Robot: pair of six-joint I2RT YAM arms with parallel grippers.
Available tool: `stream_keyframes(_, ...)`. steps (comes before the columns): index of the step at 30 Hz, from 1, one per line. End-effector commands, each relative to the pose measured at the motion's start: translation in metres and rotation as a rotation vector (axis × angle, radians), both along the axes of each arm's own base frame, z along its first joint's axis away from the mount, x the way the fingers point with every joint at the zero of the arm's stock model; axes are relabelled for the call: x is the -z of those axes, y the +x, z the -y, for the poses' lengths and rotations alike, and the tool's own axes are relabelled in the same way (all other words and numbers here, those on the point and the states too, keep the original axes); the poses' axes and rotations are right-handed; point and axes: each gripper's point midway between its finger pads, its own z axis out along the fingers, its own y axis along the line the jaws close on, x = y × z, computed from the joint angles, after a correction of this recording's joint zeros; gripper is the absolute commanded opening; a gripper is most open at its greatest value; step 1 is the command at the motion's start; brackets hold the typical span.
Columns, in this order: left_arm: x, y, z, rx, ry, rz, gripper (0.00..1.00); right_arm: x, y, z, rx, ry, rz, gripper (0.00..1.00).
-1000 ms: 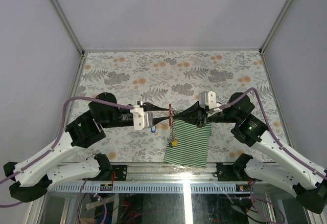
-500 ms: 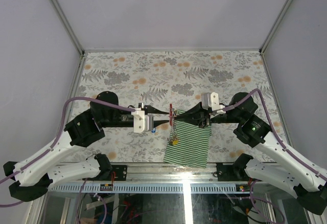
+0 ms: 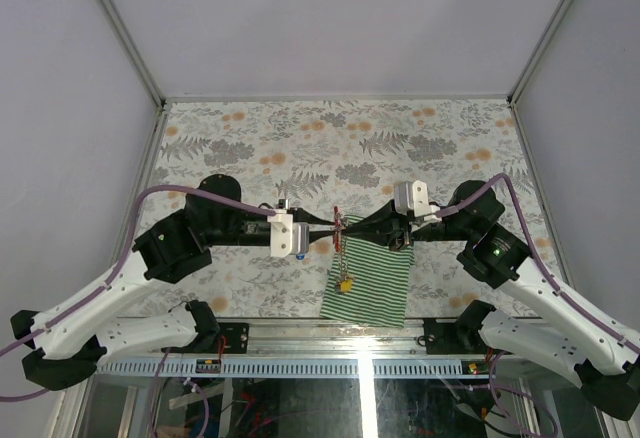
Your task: Put the keys on the keyring
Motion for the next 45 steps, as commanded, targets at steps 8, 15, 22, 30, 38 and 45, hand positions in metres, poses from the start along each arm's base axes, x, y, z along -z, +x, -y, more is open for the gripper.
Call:
stream_keyframes(8, -0.018, -0.004, -0.002, 0.012, -0.032, 0.034, 0.00, -0.052, -0.015, 0.010, -0.017, 0.121, 0.123, 0.00)
stream_keyframes(15, -0.018, -0.007, -0.003, 0.021, -0.042, 0.031, 0.00, -0.066, -0.019, 0.013, -0.020, 0.168, 0.121, 0.00)
stream_keyframes(22, -0.016, -0.009, 0.003, 0.044, -0.063, 0.013, 0.00, -0.081, -0.020, 0.015, -0.008, 0.253, 0.101, 0.00)
stream_keyframes(30, -0.024, -0.013, 0.008, 0.070, -0.125, 0.004, 0.00, -0.094, -0.014, 0.016, 0.021, 0.333, 0.099, 0.00)
stream_keyframes(38, -0.052, -0.012, 0.000, 0.017, -0.289, -0.006, 0.22, -0.092, -0.016, 0.020, 0.029, 0.306, 0.144, 0.00)
stream_keyframes(45, -0.075, -0.013, -0.006, -0.006, -0.447, -0.045, 0.28, -0.088, -0.017, 0.022, 0.035, 0.264, 0.189, 0.00)
